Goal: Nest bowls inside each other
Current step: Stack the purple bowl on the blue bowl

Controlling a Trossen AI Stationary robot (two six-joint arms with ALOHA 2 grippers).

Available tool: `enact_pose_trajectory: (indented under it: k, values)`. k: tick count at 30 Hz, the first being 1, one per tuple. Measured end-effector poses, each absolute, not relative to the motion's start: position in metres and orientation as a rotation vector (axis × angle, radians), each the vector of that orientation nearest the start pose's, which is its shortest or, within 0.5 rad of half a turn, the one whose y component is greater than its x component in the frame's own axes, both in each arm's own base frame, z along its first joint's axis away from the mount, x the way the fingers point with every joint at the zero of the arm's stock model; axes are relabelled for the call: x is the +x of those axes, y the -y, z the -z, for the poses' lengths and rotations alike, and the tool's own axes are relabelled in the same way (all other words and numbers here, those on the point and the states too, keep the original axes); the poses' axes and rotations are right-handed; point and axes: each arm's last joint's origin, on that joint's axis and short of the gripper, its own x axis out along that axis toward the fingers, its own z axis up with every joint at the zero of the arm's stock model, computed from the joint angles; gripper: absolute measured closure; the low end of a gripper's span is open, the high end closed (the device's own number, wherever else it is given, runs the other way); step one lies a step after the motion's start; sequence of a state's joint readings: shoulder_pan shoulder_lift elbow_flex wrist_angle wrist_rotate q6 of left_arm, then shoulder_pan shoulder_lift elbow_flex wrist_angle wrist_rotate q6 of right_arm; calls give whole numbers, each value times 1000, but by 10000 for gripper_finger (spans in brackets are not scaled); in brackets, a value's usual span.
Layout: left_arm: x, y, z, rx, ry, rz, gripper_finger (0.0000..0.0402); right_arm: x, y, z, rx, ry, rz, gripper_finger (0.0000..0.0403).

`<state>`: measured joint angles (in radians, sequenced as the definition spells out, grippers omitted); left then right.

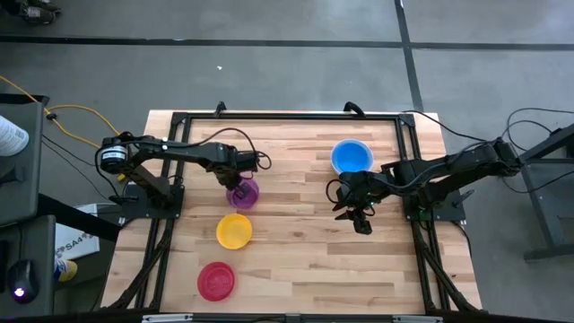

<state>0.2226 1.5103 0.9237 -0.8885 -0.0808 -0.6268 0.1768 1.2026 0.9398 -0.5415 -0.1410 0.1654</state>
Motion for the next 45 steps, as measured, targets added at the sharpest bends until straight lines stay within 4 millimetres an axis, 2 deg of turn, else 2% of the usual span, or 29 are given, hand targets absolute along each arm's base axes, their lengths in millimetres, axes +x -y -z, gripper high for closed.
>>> enact_pose_trajectory:
  k: [16, 27, 36, 42, 45]
  values:
    - [245, -57, -187, -627, -1368, -655, 399, 239, -47, -275, 138, -831, -252, 278]
    - [270, -62, -232, -638, -1216, -615, 401, 240, -48, -274, 101, -825, -271, 278]
    - [285, -62, -264, -740, -1116, -551, 401, 263, -55, -260, -9, -781, -404, 278]
    - [303, -56, -266, -753, -1136, -520, 401, 281, -58, -245, -88, -763, -439, 278]
    - [314, -53, -262, -746, -1171, -491, 401, 293, -60, -245, -117, -760, -443, 278]
